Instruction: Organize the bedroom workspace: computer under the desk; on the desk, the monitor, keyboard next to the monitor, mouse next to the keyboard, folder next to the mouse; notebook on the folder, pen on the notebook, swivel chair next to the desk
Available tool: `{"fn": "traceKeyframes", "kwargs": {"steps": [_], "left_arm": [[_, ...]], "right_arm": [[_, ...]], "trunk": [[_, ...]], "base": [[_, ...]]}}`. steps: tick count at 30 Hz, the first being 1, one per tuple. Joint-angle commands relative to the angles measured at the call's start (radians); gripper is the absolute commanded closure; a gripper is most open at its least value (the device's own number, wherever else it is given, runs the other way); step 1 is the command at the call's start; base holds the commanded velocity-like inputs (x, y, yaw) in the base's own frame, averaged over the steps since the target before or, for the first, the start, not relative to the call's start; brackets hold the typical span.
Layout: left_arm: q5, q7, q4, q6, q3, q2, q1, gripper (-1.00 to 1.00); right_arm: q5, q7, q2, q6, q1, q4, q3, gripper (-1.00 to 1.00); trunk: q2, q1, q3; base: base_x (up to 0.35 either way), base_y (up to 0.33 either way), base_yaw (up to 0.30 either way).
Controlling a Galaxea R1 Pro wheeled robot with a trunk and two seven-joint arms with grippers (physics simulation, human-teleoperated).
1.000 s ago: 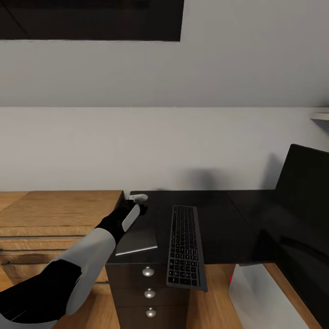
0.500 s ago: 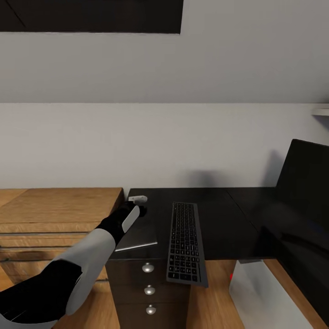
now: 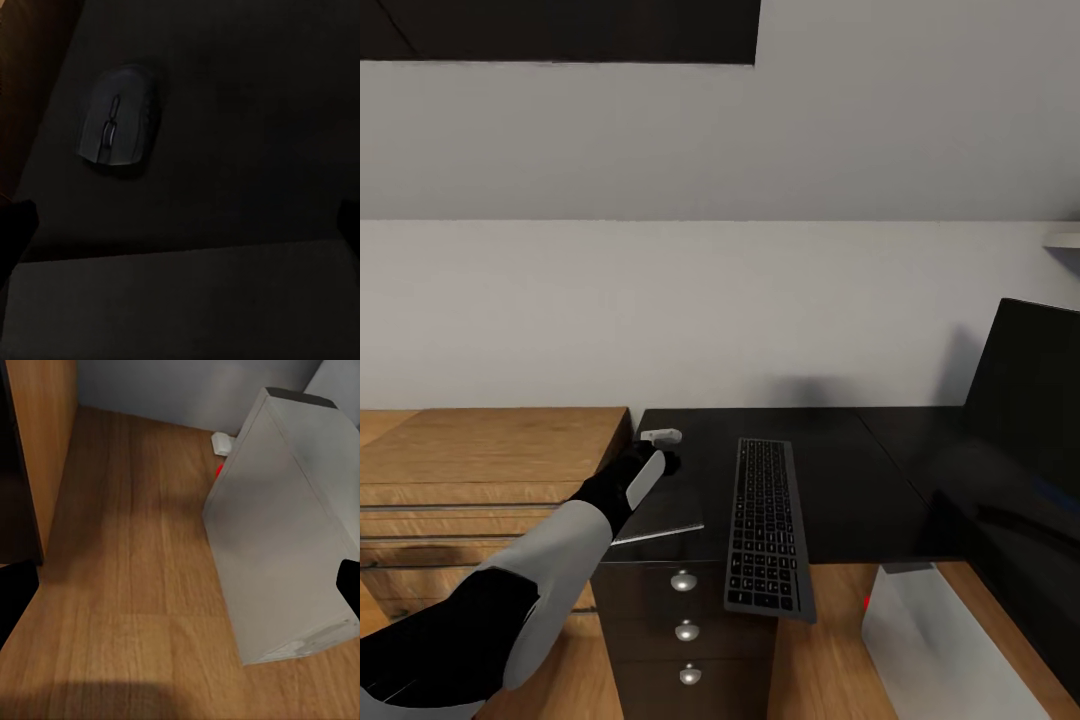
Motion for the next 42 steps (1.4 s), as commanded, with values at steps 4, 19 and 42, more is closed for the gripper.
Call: {"fn": "traceKeyframes", "kwargs": {"steps": [4, 19, 42], "left_arm": [[0.011, 0.005, 0.002, 0.006, -0.008, 0.006, -0.001, -1.0], [0.01, 0.005, 0.012, 0.007, -0.007, 0.026, 0.0, -1.0], [0.011, 0.01, 0.014, 0.005, -0.008, 0.025, 0.0, -1.0]], "right_arm": [[0.0, -0.01, -0.001, 0.002, 0.0, -0.002, 0.008, -1.0], [0.0, -0.01, -0.001, 0.002, 0.0, -0.002, 0.008, -1.0], [0.013, -0.01, -0.001, 0.002, 0.0, 0.011, 0.008, -1.0]], "trunk": [[0.0, 0.0, -0.001], [0.0, 0.0, -0.001], [-0.133, 0.073, -0.06]], "base": [[0.0, 0.0, 0.0], [0.105, 0.0, 0.0], [0.002, 0.0, 0.0]]}}
